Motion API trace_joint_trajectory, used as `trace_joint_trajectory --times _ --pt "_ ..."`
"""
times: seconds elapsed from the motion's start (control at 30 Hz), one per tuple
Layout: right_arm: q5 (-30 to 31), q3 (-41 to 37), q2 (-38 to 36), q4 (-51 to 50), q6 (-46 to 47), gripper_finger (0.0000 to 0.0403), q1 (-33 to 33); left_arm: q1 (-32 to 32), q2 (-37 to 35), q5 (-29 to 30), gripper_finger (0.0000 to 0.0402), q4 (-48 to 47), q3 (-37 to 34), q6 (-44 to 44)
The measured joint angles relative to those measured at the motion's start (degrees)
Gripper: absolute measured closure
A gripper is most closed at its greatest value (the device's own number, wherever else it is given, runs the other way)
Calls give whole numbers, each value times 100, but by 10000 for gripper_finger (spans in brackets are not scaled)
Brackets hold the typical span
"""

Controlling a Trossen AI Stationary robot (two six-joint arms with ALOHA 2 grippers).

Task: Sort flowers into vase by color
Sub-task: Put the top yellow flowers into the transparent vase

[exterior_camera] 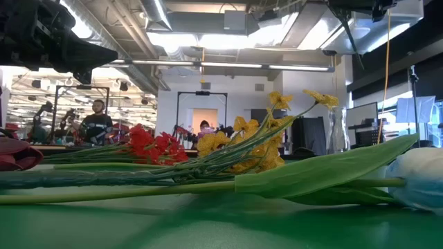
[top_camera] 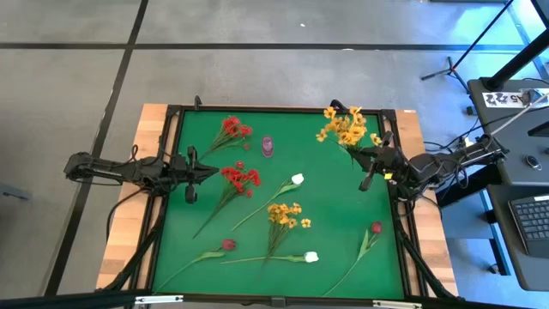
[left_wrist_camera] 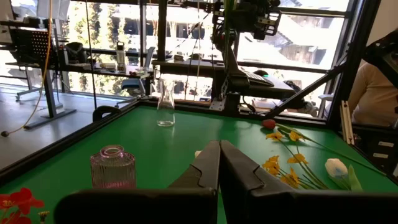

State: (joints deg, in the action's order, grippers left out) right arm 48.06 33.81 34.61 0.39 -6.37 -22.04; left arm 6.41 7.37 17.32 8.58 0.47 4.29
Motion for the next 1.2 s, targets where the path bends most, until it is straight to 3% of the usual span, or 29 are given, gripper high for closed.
trace_joint_trajectory --times 0.23,0.6,1.2 --pt "-406 -623 -184 669 -118 389 426 0 0 0 401 0 0 0" --pt "-1530 -1502 -804 1776 -195 385 1875 -2 0 0 401 0 0 1" --pt "-2812 -1572 -911 1925 -40 383 3570 -1 0 0 401 0 0 2"
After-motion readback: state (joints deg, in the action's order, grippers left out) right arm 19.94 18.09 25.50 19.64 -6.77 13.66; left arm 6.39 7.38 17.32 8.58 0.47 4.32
